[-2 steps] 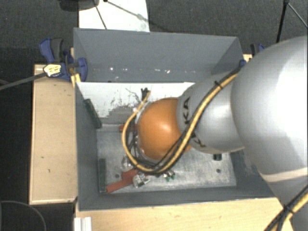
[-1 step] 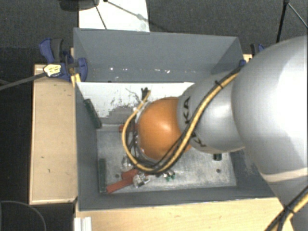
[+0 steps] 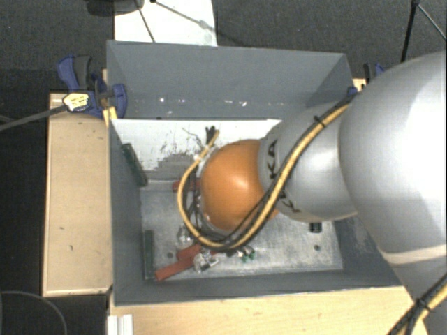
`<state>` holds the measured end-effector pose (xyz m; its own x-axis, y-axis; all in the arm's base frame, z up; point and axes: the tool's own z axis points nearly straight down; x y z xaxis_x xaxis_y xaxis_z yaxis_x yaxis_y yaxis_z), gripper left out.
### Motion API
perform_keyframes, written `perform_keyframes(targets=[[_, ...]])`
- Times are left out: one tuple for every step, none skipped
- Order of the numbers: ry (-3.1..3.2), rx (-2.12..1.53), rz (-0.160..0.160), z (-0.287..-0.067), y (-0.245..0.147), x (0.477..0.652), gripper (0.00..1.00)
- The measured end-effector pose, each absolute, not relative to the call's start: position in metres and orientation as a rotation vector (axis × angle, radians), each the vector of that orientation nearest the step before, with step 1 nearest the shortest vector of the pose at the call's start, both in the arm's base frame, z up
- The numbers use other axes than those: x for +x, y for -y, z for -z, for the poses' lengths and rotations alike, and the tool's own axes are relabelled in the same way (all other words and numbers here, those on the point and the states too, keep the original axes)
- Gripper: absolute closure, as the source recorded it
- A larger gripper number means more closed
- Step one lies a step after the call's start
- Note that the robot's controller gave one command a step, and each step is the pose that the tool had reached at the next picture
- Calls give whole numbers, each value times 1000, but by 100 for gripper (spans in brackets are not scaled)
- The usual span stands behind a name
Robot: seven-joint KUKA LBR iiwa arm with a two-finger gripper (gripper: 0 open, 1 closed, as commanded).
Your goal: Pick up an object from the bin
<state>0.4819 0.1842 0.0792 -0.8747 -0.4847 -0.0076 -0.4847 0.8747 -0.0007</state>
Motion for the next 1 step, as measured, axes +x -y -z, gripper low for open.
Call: perform_keyframes(targets=[[-3037,-782,-2,-85,-184,482,100]])
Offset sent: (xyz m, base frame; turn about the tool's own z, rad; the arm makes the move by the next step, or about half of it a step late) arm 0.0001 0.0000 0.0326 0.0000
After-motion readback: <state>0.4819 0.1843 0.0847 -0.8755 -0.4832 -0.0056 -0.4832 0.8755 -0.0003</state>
